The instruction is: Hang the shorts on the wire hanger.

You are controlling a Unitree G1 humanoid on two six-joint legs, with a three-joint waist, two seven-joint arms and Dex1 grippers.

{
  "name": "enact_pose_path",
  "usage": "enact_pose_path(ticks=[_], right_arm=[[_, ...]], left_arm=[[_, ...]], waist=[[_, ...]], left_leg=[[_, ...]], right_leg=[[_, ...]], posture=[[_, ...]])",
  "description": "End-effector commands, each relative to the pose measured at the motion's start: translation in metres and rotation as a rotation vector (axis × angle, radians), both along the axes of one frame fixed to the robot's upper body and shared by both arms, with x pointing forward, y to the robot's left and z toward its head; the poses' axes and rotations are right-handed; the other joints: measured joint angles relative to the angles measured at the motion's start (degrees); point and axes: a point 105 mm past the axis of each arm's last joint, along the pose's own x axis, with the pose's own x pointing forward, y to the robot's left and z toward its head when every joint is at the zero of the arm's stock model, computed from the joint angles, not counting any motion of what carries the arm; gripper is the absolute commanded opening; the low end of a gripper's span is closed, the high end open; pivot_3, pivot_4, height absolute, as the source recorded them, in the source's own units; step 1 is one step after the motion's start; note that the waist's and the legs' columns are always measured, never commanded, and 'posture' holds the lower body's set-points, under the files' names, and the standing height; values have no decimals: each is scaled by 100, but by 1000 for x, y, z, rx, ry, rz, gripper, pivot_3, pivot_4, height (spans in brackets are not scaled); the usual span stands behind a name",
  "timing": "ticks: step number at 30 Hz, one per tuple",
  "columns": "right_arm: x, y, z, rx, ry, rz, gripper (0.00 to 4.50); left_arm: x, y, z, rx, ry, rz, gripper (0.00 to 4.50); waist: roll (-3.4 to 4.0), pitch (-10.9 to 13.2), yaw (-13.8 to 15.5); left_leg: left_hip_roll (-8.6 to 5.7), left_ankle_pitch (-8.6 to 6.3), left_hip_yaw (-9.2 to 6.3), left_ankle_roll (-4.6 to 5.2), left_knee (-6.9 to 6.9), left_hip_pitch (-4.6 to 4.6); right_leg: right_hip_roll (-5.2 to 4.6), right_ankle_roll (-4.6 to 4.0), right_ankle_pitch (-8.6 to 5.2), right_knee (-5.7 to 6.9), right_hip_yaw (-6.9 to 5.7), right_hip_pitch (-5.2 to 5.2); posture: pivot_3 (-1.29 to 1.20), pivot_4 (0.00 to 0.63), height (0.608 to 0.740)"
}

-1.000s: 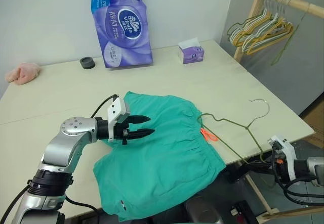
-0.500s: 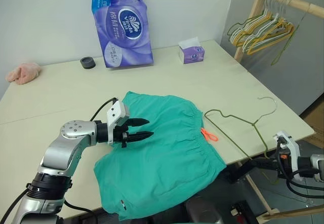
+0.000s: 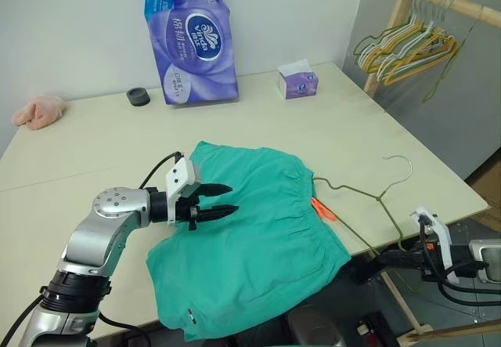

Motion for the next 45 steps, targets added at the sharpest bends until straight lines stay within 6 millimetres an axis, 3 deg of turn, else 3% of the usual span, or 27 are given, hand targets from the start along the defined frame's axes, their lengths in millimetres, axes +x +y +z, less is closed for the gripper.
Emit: enact_pose_path(ticks=[1,11,18,23,29,36,42,45], right_arm=[[8,12,9,73,-4,10,0],[25,44,0,141,107,18,0],[57,59,5,143,72,-27,0],[67,76,19,159,11,7,0],[79,101,50,151,-193,87,0],[79,128,71,101,-371,235,0],[76,145,73,-20,-533,414,0],[73,153,72,-95,-628,523,0]], left_arm=[[3,2,11,0,-68,13,2509],[10,5,13,2,-101,54,2509],[16,10,17,-11,-120,99,2509],[21,15,21,-30,-135,147,2509],[37,30,34,-103,-127,275,2509],[56,35,79,-219,-219,312,4399],[61,29,110,-182,-282,222,4475],[58,26,108,-64,-294,127,4475]], waist=[[0,0,8],[0,-4,69],[0,-4,54],[1,-5,66],[3,-6,62],[2,-6,69],[2,-7,48],[3,-8,30]], left_leg=[[0,0,-1,0,0,0],[1,0,-4,0,1,-2],[2,0,-5,0,1,-2],[1,0,-11,0,2,-5],[0,0,-12,0,2,-5],[-3,0,-19,0,2,-14],[-8,1,-18,0,2,-17],[-7,1,-18,-1,0,-19]], right_leg=[[0,0,0,0,-1,0],[-17,-1,1,5,-3,-4],[-20,-1,2,8,-3,-7],[-23,-7,6,11,-7,-9],[-25,-4,6,16,-8,-13],[-31,-12,13,15,-15,-18],[-35,-23,22,15,-15,-24],[-34,-23,22,19,-16,-30]], posture=[[-355,51,740],[-340,49,740],[-336,49,740],[-328,45,740],[-325,44,740],[-325,40,740],[-322,33,740],[-314,30,740]])
